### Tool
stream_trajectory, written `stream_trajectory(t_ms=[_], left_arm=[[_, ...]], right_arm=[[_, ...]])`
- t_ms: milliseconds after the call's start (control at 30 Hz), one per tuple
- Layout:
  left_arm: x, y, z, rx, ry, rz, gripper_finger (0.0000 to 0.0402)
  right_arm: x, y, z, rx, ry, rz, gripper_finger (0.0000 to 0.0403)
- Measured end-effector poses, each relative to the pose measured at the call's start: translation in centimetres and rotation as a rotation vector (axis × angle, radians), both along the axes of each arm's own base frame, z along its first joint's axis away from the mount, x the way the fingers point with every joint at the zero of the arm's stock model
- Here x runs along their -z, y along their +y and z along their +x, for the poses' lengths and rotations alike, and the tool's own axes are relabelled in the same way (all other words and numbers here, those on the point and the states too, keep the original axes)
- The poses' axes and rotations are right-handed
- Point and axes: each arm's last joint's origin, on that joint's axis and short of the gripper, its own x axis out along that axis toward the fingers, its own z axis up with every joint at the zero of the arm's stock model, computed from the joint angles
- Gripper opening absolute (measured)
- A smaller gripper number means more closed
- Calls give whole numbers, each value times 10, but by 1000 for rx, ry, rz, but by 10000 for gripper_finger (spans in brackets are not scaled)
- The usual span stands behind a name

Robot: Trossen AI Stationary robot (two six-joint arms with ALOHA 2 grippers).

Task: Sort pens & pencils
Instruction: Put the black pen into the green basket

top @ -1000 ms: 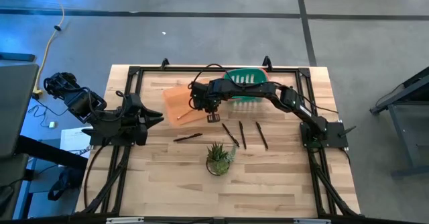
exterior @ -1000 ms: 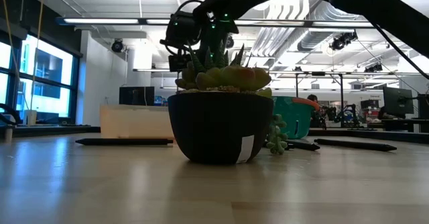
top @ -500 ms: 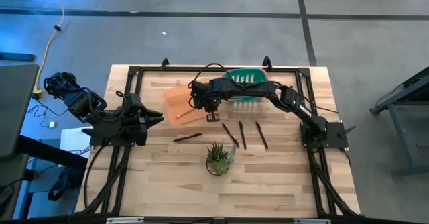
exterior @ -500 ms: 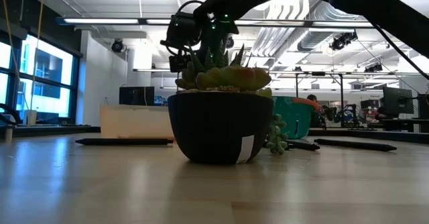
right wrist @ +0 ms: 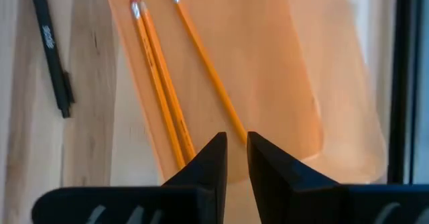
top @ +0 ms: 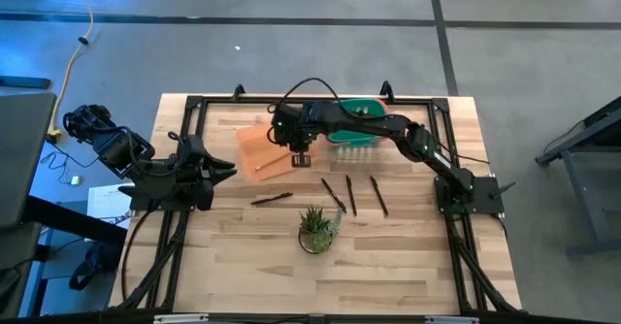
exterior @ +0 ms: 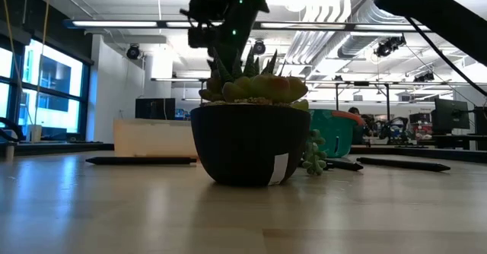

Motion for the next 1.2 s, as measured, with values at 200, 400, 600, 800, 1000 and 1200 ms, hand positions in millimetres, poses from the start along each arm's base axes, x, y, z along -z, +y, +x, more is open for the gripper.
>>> stream_trajectory(t_ms=[200,400,600,800,1000,1200], left_arm=[[1,0,-1,5,14,28,76],[2,2,-2,-18,27,60,76],[3,3,-3,-29,44,79,76],[6,4,-5,-29,76,98,76],[7,5,-6,-29,95,109,76],[16,4,-5,-28,128,129,76]], right_arm=[[-15,2,-7,58,-2,29,51],[-20,3,-11,115,1,68,51],[-30,8,-12,137,-43,111,51],[-52,10,-17,181,-144,143,51],[-83,13,-28,228,-243,165,51],[-104,17,-40,267,-292,191,51]])
